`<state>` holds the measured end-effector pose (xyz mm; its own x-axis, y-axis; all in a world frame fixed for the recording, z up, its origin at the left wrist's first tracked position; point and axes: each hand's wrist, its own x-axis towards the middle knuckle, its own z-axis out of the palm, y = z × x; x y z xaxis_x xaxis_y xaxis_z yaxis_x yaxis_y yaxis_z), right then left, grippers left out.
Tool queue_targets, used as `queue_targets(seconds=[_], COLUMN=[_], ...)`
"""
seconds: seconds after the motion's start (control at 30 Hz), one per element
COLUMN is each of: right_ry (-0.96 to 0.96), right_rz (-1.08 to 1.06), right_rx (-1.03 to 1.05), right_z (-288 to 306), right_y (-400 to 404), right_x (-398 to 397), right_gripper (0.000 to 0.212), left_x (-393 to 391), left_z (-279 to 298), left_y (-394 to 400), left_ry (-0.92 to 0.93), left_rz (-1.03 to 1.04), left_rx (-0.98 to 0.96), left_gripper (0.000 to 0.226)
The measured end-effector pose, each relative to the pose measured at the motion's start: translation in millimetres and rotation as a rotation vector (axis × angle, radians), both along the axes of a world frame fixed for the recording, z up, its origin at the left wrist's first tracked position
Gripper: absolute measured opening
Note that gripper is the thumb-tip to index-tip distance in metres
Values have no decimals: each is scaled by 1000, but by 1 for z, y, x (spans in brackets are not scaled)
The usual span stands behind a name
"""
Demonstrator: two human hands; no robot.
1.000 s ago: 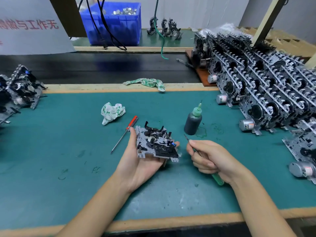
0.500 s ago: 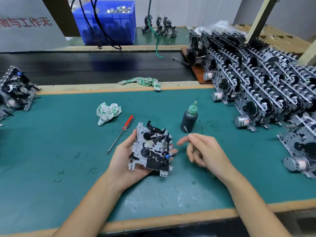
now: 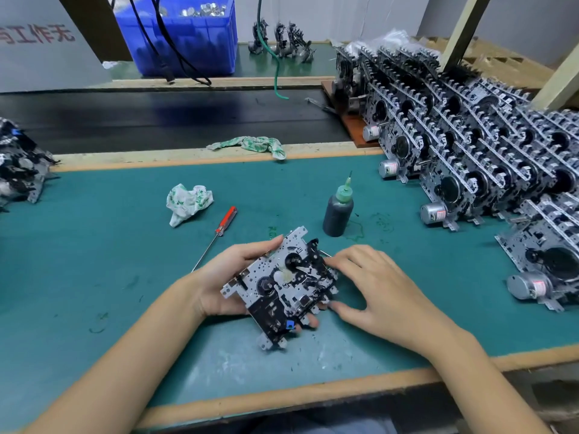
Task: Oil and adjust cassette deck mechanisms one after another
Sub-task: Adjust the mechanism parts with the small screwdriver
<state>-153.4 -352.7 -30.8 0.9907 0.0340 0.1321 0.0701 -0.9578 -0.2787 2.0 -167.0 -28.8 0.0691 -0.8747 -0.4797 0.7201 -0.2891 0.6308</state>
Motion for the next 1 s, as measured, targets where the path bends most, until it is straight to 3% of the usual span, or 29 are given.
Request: queue_targets(seconds=[0.1, 0.17, 0.23, 0.3, 0.33, 0.43, 0.5, 0.67, 0.87, 1.0], right_ry=[24, -21, -289, -539, -550, -212, -120, -294, -729, -717], right_rz=[-13, -27, -124, -345, -459, -621, -650, -580, -460, -389], right_rx=[72, 224, 475, 730, 808, 861, 866, 936, 1150, 1619], right_z=[5, 14, 20, 23, 23, 8, -8, -14, 5, 17], right_y=[-2, -5, -7, -8, -9, -10, -10, -14, -10, -9], right_x=[0, 3, 12, 28, 38, 64, 71, 69, 50, 48], right_gripper=[55, 44, 21, 34, 45, 69, 61, 29, 36, 29], left_x=[8, 11, 10, 9, 8, 7, 7, 10, 10, 9], left_z=[1, 0, -4, -9, -10, -16, -21, -22, -24, -19], left_y=[-3, -5, -6, -5, -5, -6, -6, -7, -9, -7], left_ry=[-43, -14, 32, 71, 91, 164, 225, 276, 254, 293], left_rz=[-15, -10, 8, 30, 34, 26, 22, 37, 95, 99], left_rx=[21, 4, -38, -92, -128, -231, -271, -285, -218, -201], left_gripper=[44, 50, 60, 70, 72, 73, 78, 79, 75, 72])
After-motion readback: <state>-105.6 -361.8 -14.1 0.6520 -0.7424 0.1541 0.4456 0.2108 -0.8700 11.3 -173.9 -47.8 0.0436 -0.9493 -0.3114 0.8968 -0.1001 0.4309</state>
